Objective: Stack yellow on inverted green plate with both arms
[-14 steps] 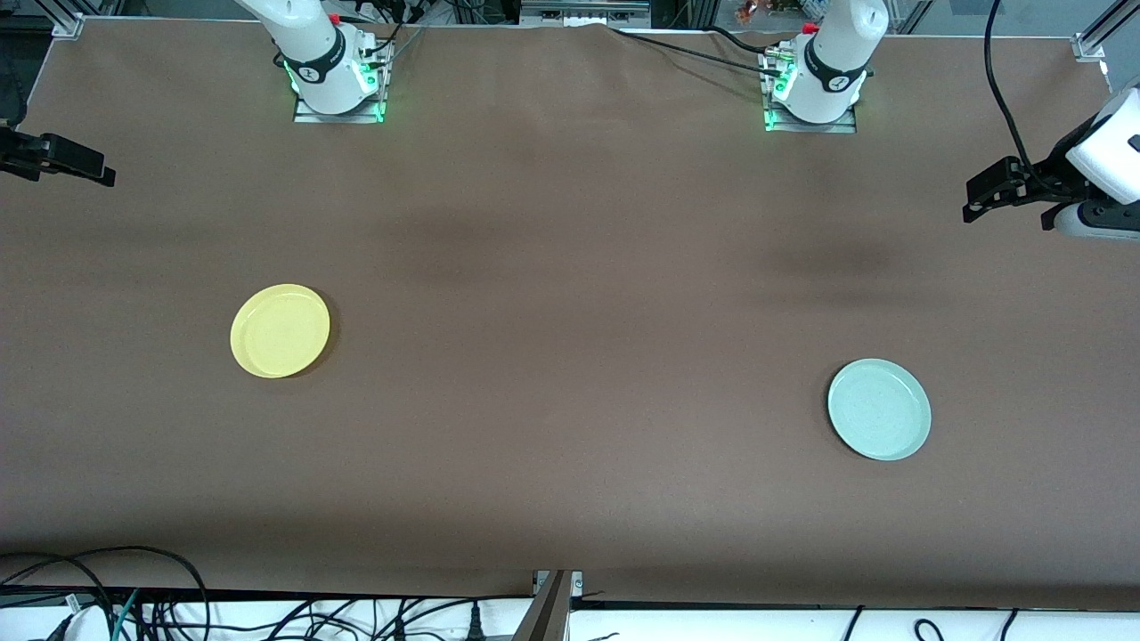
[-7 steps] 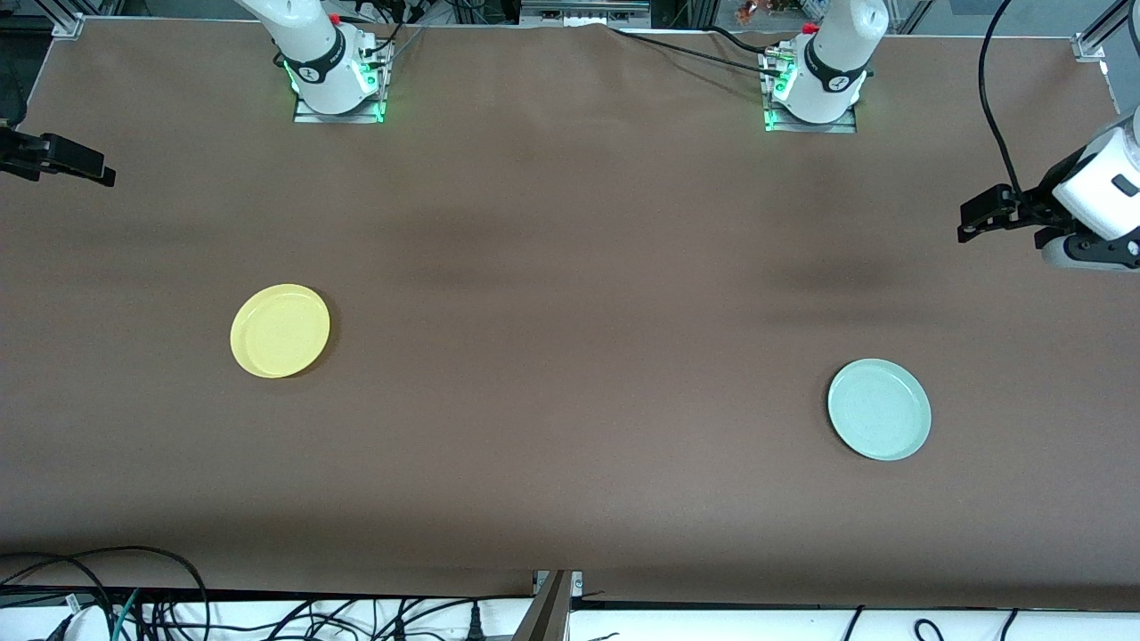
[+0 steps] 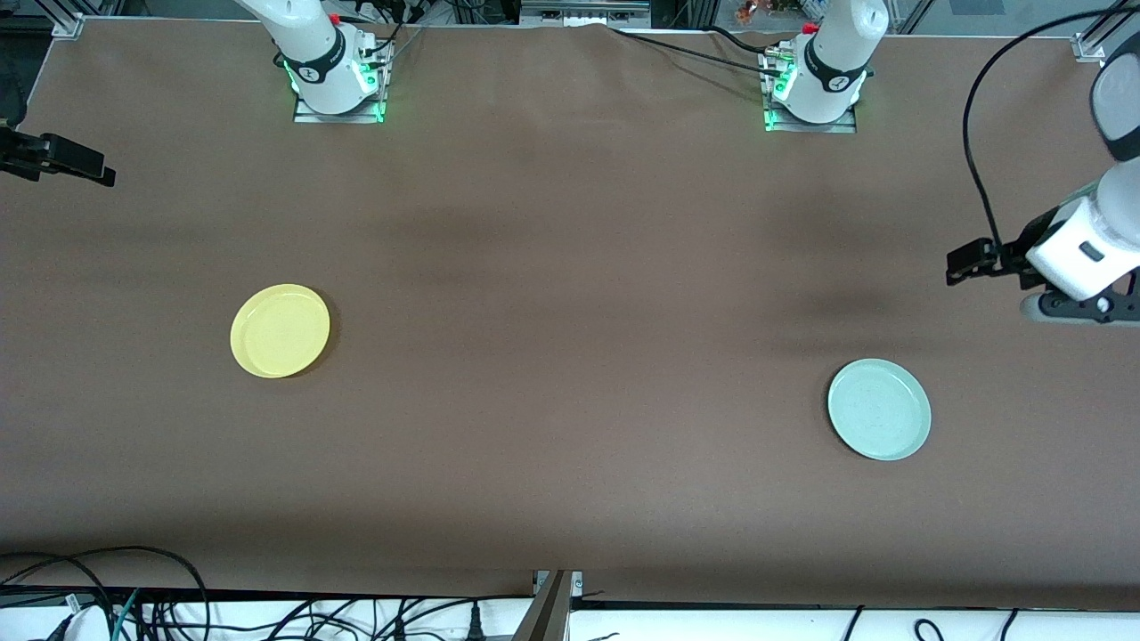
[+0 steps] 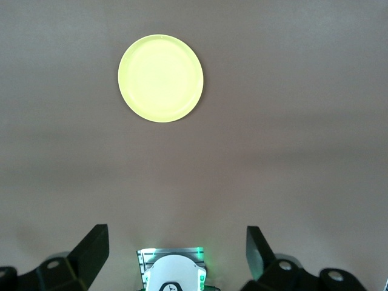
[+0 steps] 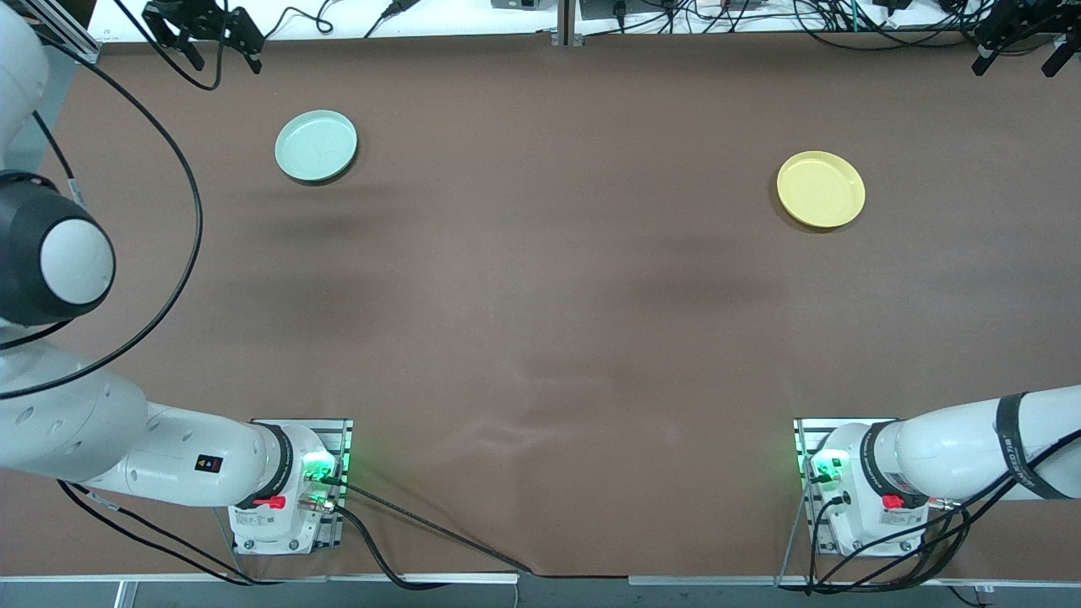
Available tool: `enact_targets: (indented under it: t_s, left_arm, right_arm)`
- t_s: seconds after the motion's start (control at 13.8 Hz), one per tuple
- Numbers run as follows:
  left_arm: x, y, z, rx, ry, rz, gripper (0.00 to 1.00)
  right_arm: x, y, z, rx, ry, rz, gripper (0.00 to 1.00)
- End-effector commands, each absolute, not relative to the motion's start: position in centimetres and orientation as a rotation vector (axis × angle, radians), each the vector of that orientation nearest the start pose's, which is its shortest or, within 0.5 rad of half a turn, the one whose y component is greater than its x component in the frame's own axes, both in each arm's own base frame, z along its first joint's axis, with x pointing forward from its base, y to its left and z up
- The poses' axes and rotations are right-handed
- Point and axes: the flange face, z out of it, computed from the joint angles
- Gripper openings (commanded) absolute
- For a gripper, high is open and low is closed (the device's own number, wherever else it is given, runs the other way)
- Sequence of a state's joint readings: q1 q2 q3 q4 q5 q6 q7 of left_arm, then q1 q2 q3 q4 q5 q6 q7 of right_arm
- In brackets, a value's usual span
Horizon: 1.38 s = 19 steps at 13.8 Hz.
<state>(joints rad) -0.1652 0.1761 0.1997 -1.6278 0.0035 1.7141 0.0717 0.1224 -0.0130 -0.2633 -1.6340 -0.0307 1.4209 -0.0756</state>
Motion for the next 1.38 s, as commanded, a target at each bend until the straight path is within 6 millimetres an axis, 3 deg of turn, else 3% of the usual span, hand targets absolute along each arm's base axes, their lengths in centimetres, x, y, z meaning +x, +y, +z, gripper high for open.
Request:
enact_targets:
  t_s: [0.0,0.22,0.44,0.73,0.87,1.31]
  left_arm:
    - [63.6,1.3,45.6,-3.066,0.073,0.151,1.0]
    - [66.1,2.1,39.3,-3.046,0.066,0.129,1.0]
    - [67.2,2.9,34.3,-3.033,0.039,0.139,1.0]
    - [68.3,5.7,28.3,-3.021,0.017,0.103,1.0]
    - [68.5,7.3,24.4,-3.011,-0.001,0.094,1.0]
    - [68.2,9.2,19.7,-3.014,-0.041,0.1,1.0]
  right_arm:
    - [52.6,-8.0,59.6,-3.123,0.108,0.325,1.0]
    - [52.6,-8.0,59.5,-3.123,0.11,0.327,1.0]
    - [52.6,-8.0,59.5,-3.123,0.108,0.327,1.0]
    - [52.6,-8.0,59.5,-3.123,0.108,0.327,1.0]
    - [52.6,-8.0,59.6,-3.123,0.11,0.325,1.0]
    - [52.6,-8.0,59.6,-3.123,0.108,0.325,1.0]
